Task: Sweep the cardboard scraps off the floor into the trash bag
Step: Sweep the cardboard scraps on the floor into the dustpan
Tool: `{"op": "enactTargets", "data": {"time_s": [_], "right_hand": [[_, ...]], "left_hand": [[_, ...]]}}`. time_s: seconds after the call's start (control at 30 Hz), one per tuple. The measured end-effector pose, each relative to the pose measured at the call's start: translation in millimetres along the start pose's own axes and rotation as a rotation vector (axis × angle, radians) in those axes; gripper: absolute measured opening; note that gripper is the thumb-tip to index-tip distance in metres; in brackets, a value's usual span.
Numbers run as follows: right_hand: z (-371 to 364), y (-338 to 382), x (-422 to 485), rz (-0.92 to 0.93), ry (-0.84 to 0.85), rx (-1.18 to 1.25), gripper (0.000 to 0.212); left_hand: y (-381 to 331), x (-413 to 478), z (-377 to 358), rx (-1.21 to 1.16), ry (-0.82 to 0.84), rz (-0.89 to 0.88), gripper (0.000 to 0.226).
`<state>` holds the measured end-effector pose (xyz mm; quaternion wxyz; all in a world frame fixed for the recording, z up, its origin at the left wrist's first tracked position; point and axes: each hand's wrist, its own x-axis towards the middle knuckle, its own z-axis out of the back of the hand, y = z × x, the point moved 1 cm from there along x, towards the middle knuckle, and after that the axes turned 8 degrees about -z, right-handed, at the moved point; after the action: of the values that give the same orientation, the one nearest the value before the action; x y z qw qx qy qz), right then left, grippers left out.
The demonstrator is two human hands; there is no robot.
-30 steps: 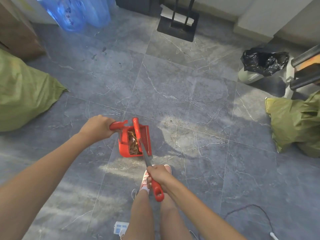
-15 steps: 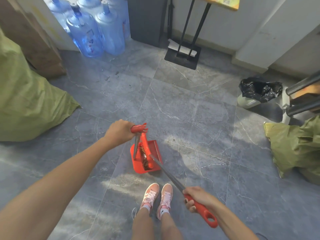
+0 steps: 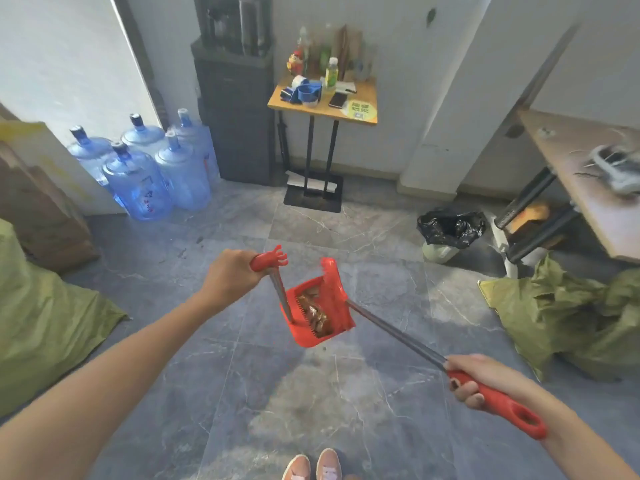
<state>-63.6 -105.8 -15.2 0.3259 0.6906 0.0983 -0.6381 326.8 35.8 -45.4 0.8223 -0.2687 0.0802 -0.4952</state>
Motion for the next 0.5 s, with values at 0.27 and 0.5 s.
{"op": "enactTargets", "data": {"time_s": [0.27, 0.5], "right_hand": [[69, 23, -35, 0.17, -0.089, 0.091, 0.015], [136, 63, -16, 0.258, -0.2, -0.032, 0.016]], "left_hand": [[-78, 68, 11, -0.028, -0.093, -0.069, 0.026], [-145, 143, -24, 0.001, -0.104, -0.144, 0.025]]}}
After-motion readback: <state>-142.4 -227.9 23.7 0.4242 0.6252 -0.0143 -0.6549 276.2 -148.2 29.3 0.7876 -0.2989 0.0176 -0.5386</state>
